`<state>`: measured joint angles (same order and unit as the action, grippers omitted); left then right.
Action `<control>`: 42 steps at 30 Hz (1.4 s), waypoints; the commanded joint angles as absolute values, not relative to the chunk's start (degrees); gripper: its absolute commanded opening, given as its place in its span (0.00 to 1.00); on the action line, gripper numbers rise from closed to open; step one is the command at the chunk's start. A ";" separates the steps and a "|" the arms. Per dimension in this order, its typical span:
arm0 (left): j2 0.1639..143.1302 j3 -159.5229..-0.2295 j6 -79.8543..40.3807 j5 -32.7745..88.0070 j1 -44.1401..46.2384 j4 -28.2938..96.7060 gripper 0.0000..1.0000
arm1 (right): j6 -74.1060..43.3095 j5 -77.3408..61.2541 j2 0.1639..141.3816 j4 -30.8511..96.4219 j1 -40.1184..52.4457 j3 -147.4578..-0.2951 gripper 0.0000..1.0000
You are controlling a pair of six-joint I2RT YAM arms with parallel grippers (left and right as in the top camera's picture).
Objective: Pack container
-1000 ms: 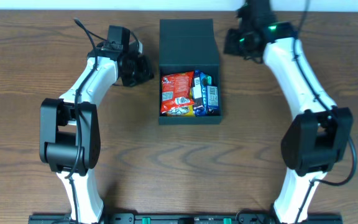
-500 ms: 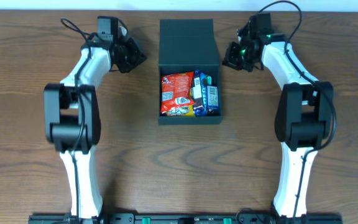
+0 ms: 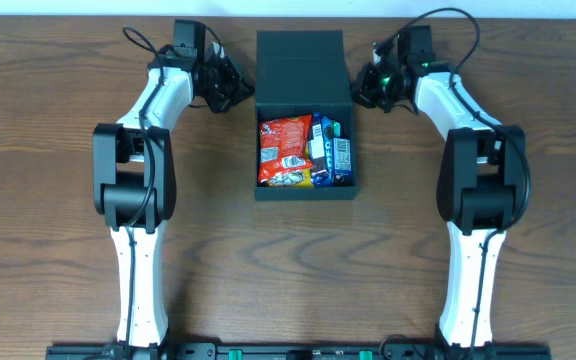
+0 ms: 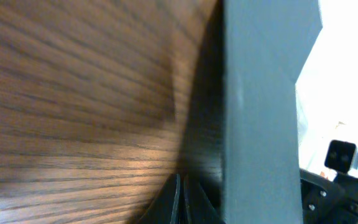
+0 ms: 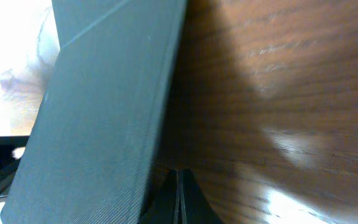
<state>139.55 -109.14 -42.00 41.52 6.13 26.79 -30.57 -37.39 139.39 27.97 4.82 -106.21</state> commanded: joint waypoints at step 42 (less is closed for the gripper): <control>124.77 -115.35 -10.07 55.90 6.15 39.66 0.06 | -2.28 -53.34 120.90 41.04 4.27 -106.08 0.01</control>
